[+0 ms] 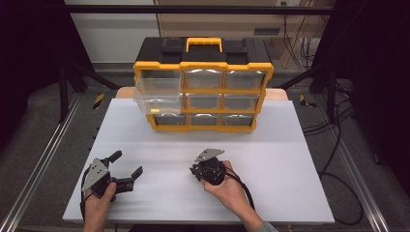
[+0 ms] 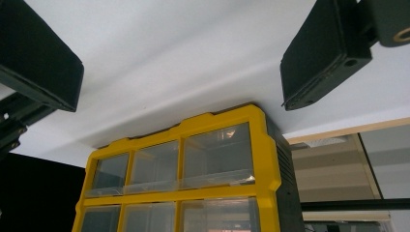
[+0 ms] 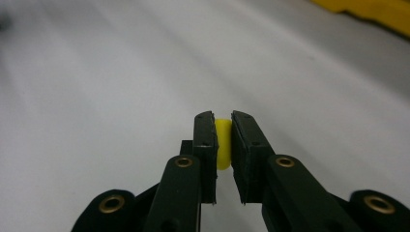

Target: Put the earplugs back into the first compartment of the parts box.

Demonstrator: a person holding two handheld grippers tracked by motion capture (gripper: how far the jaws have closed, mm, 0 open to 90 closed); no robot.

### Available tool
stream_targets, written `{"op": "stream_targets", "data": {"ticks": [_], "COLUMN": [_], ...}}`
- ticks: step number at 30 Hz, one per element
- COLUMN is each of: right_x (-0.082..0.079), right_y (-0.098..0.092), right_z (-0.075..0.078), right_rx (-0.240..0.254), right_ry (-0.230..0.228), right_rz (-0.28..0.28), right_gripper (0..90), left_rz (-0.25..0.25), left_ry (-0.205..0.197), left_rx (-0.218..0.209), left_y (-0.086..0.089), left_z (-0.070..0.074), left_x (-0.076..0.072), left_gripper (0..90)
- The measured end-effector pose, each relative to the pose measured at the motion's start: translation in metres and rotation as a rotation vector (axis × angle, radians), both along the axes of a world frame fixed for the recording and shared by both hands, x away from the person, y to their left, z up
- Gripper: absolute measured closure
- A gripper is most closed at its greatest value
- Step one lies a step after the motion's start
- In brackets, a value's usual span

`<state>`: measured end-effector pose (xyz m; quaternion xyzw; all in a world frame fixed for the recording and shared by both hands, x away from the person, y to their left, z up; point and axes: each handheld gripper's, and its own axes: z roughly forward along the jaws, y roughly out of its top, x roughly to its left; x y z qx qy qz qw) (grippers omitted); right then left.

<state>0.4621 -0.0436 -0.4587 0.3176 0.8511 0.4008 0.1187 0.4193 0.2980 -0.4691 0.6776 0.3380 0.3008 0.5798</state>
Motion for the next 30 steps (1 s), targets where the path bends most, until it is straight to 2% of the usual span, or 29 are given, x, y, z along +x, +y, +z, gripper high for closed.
{"op": "stream_targets", "data": {"ticks": [1,4,5,7,20,30], "right_x": [0.001,0.002,0.003,0.003,0.010,0.013], "right_y": [-0.004,-0.008,-0.012,-0.016,-0.031,-0.036], "right_z": [0.007,0.013,0.021,0.027,0.055,0.078], "right_rx": [0.030,0.056,0.086,0.111,0.193,0.230], "right_ry": [-0.022,-0.040,-0.063,-0.080,-0.147,-0.194], "right_rz": [-0.012,-0.022,-0.032,-0.042,-0.087,-0.106], "right_gripper": [81.4,81.5,81.6,81.6,81.7,81.8], "left_rz": [0.003,0.008,0.011,0.015,0.021,0.018], "left_ry": [-0.003,-0.010,-0.011,-0.012,-0.014,-0.014], "left_rx": [0.000,-0.002,-0.002,-0.002,-0.013,-0.013], "left_y": [0.000,0.000,0.001,0.001,0.003,0.003], "left_z": [0.000,0.001,0.001,0.001,0.001,0.001], "left_x": [0.000,-0.002,-0.002,-0.002,-0.003,-0.003], "left_gripper": [1.4,1.4,1.4,1.4,1.4,1.4]}}
